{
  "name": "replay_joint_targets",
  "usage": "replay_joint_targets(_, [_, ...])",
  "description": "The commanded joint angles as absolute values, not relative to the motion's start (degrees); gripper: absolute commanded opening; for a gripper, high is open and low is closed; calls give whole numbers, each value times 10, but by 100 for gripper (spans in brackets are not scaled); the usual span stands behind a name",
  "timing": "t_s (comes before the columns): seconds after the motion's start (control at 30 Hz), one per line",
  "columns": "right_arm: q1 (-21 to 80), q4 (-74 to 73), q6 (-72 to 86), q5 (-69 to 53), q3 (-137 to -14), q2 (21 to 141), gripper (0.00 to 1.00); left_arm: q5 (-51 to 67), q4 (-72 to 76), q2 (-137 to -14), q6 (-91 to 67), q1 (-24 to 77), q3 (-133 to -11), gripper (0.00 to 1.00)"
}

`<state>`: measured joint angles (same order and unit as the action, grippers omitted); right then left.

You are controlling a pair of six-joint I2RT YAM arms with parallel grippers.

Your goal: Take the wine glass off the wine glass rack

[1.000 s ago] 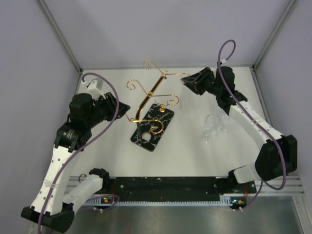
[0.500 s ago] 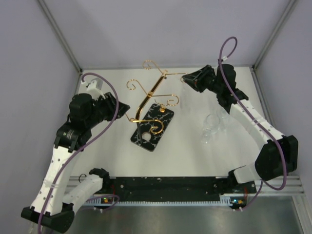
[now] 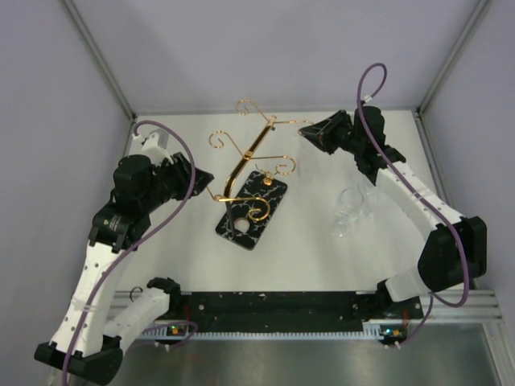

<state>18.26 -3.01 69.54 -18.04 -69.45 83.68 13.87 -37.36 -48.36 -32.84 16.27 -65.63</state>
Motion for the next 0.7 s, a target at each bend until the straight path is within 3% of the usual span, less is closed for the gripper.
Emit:
replay_joint_targets(0.0, [171,-21,686,-170,-717,837,17,131,-365,-471,-316,164,-656,41])
replay_joint_targets(0.2, [164,-21,686,-167,-708,830,0,131,-362,-473,-317,164,-656,40])
replay_joint_targets(0.67, [144,-31,670,-143,-693,789,0,131,-367,-471,-313,164,-661,40])
